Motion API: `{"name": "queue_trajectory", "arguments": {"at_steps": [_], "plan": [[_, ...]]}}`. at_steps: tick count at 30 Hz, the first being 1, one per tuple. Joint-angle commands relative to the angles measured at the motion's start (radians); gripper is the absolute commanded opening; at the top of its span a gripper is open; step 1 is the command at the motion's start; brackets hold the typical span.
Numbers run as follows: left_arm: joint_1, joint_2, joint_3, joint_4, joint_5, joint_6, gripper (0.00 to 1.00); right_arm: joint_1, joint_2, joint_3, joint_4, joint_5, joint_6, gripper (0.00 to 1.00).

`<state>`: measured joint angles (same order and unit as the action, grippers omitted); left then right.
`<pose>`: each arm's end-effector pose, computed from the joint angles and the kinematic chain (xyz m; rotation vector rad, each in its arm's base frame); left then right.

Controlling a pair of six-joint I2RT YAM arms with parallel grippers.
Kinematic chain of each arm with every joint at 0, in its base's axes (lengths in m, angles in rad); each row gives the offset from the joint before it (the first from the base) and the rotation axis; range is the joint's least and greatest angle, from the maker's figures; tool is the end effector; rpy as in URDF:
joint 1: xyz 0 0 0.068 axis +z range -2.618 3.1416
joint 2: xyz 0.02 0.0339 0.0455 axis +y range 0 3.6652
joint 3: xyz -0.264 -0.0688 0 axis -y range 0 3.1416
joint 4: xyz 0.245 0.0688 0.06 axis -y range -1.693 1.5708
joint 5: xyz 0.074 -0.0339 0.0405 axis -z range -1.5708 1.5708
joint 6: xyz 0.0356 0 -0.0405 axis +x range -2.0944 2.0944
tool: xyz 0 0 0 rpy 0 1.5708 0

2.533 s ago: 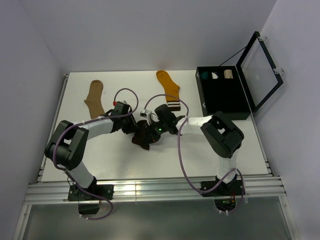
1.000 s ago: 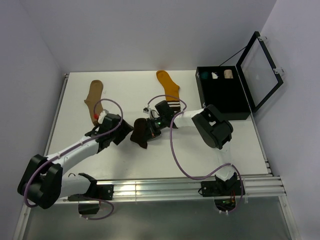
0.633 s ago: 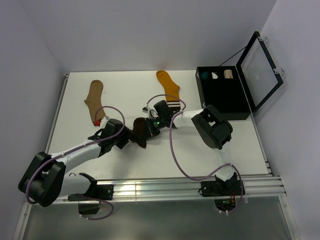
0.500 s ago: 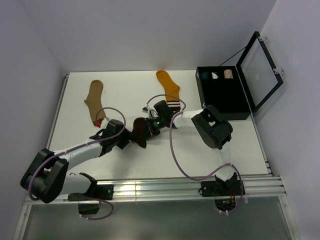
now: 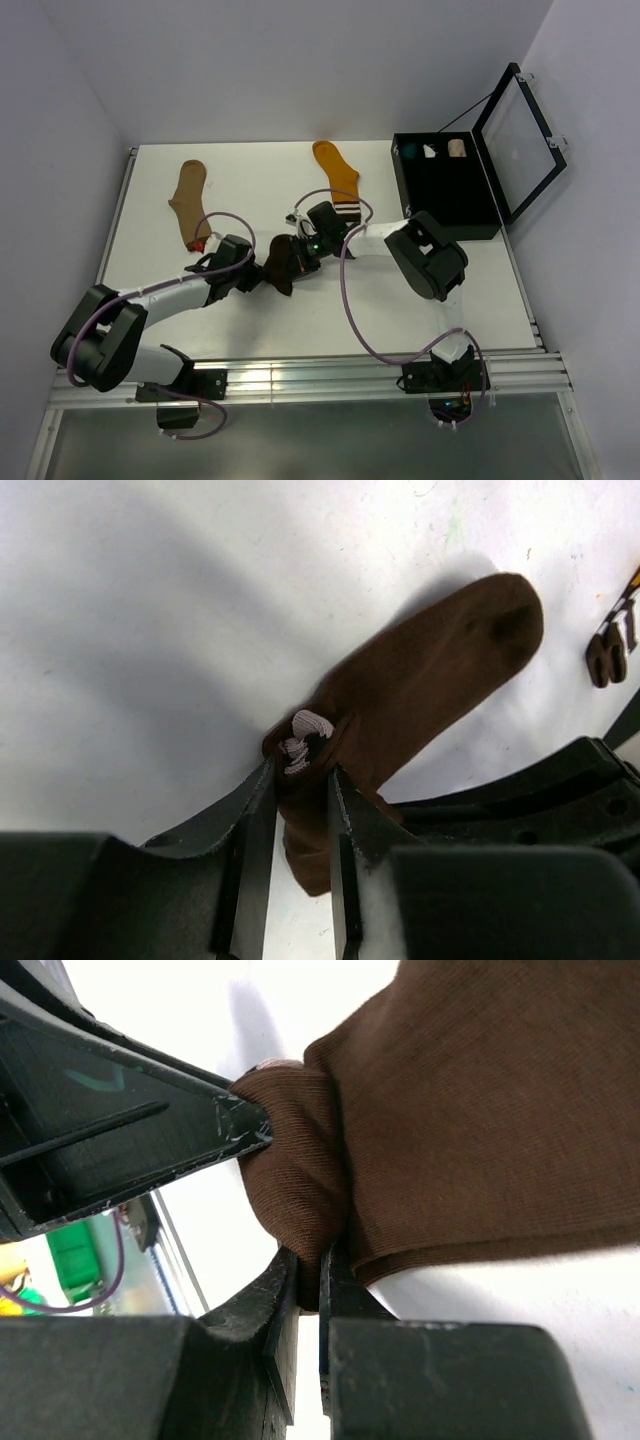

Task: Roll the socks
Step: Roll the sock at the center of the board.

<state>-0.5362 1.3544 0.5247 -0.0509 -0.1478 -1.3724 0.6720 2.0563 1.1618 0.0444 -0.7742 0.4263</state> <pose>0.2112 -0.1194 0.1469 -1.0986 2.3054 -0.6395 0.3046 0.2741 0.1187 -0.7068 2.5026 1.3993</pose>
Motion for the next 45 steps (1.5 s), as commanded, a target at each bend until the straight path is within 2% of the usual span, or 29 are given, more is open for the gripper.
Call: {"name": "queue_trajectory", "arguments": {"at_steps": [1,3,5,6,7,10,16,18,25,34,39,45], "plan": [[0.024,0.066,0.040,-0.072,-0.010,0.073,0.28,0.012,-0.030,-0.036,-0.009,0.147,-0.018,0.05],[0.042,0.116,0.069,-0.073,0.005,0.120,0.28,0.015,-0.051,-0.053,-0.002,0.161,-0.014,0.07],[0.048,0.181,0.133,-0.072,0.030,0.214,0.28,0.020,-0.085,-0.082,0.009,0.191,-0.006,0.14],[0.047,0.205,0.161,-0.082,0.039,0.248,0.28,0.021,-0.102,-0.099,0.034,0.208,-0.004,0.20],[0.048,0.230,0.217,-0.095,0.050,0.307,0.28,0.027,-0.120,-0.117,0.052,0.225,-0.006,0.31],[0.042,0.307,0.311,-0.132,0.074,0.415,0.28,0.040,-0.208,-0.180,0.087,0.343,-0.038,0.46],[0.018,0.348,0.397,-0.191,0.088,0.535,0.29,0.139,-0.401,-0.293,0.150,0.758,-0.184,0.62],[0.009,0.347,0.408,-0.201,0.094,0.558,0.29,0.200,-0.449,-0.329,0.192,0.905,-0.249,0.65],[-0.007,0.344,0.434,-0.218,0.119,0.602,0.30,0.365,-0.446,-0.350,0.299,1.122,-0.460,0.74],[-0.008,0.347,0.431,-0.219,0.136,0.605,0.29,0.497,-0.288,-0.278,0.357,1.271,-0.600,0.77],[-0.010,0.348,0.432,-0.221,0.139,0.608,0.29,0.518,-0.228,-0.258,0.410,1.363,-0.662,0.77],[-0.010,0.354,0.436,-0.224,0.139,0.608,0.29,0.518,-0.162,-0.223,0.396,1.369,-0.702,0.77]]}}
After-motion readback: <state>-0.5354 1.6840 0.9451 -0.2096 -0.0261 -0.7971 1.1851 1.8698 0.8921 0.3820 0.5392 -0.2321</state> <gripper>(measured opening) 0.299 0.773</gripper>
